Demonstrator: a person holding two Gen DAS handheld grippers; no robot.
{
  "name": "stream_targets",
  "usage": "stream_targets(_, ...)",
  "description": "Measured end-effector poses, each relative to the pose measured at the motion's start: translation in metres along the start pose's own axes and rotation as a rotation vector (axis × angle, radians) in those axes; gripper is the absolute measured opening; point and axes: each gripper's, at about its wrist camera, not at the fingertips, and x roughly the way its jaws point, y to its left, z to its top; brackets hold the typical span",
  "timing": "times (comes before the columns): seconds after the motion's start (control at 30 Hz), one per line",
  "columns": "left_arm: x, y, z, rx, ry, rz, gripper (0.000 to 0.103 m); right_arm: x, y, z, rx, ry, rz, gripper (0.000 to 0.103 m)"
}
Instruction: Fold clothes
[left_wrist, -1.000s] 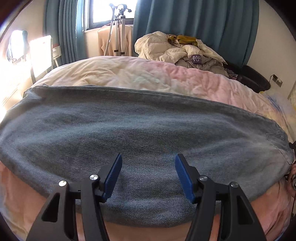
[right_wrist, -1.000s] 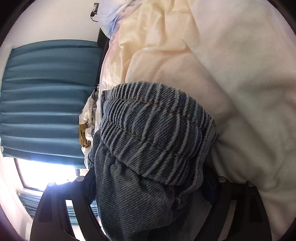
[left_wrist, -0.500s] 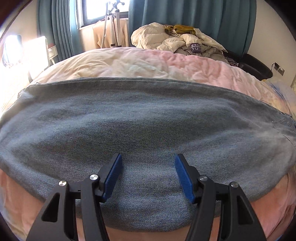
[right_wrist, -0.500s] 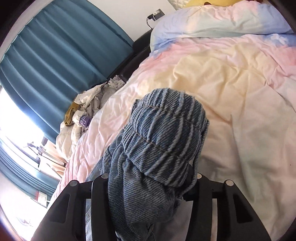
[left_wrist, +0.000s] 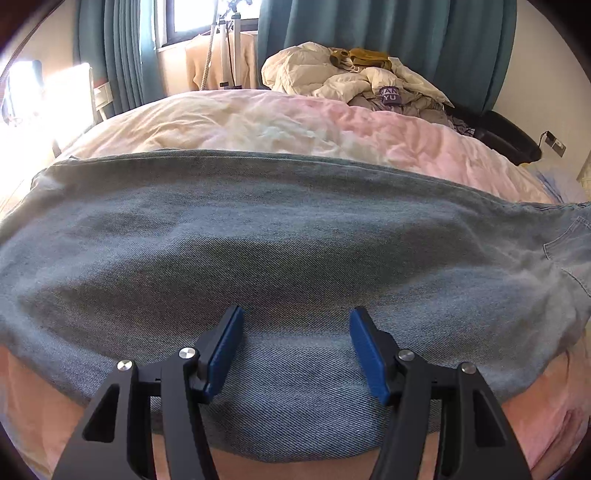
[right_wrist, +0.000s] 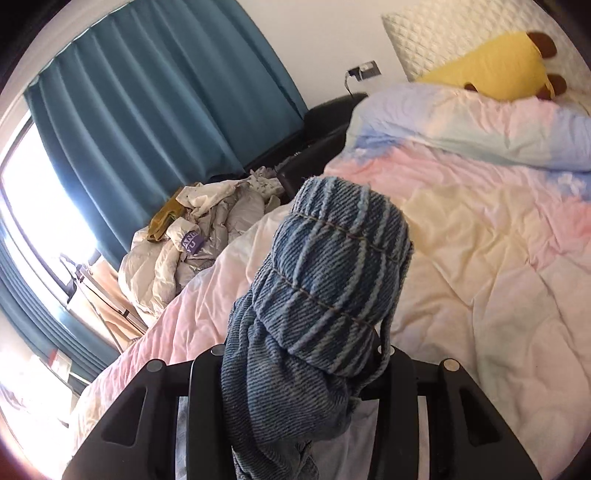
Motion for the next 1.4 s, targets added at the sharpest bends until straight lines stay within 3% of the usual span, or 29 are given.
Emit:
stream_targets(0.2, -0.018, 0.012, 0.01, -0.033, -0.06, -0.024, 0.061, -0.048, 0.079, 0.004, -0.195, -0.081, -0.005, 0.036)
stream_targets(0.37, -0.032, 0.032, 0.023, -0.103, -0.099, -0.049, 0.061, -0.075, 0.146, -0.016, -0.333, -0.149, -0.007, 0.032)
stream_targets(0.47, -0.043, 0.048, 0.03, -0.159, -0.132, -0.07, 0.061, -0.083, 0.186, -0.035, -0.4, -0.177, 0.001, 0.031)
stream_targets(0.67, -0.054, 0.075, 0.032, -0.251, -0.181, -0.034, 0.061, -0.089, 0.255, -0.089, -0.53, -0.199, 0.038, 0.03)
stream_targets(0.8, -0.062, 0.092, 0.035, -0.326, -0.216, -0.07, 0.061, -0.088, 0.292, -0.135, -0.607, -0.197, 0.064, 0.029)
stream_targets(1.0, -0.066, 0.112, 0.033, -0.402, -0.247, -0.07, 0.061, -0.06, 0.328, -0.229, -0.724, -0.104, 0.094, 0.028)
stream_targets(1.2, -0.067, 0.13, 0.032, -0.466, -0.273, -0.093, 0.061, -0.03, 0.339, -0.328, -0.918, -0.018, 0.099, 0.028)
stream_targets(1.3, -0.064, 0.134, 0.033, -0.485, -0.274, -0.101, 0.061, -0.024, 0.339, -0.347, -0.976, -0.013, 0.093, 0.028)
stream_targets(1.4, -0.064, 0.136, 0.035, -0.488, -0.278, -0.08, 0.061, -0.034, 0.336, -0.339, -0.969, -0.024, 0.106, 0.028)
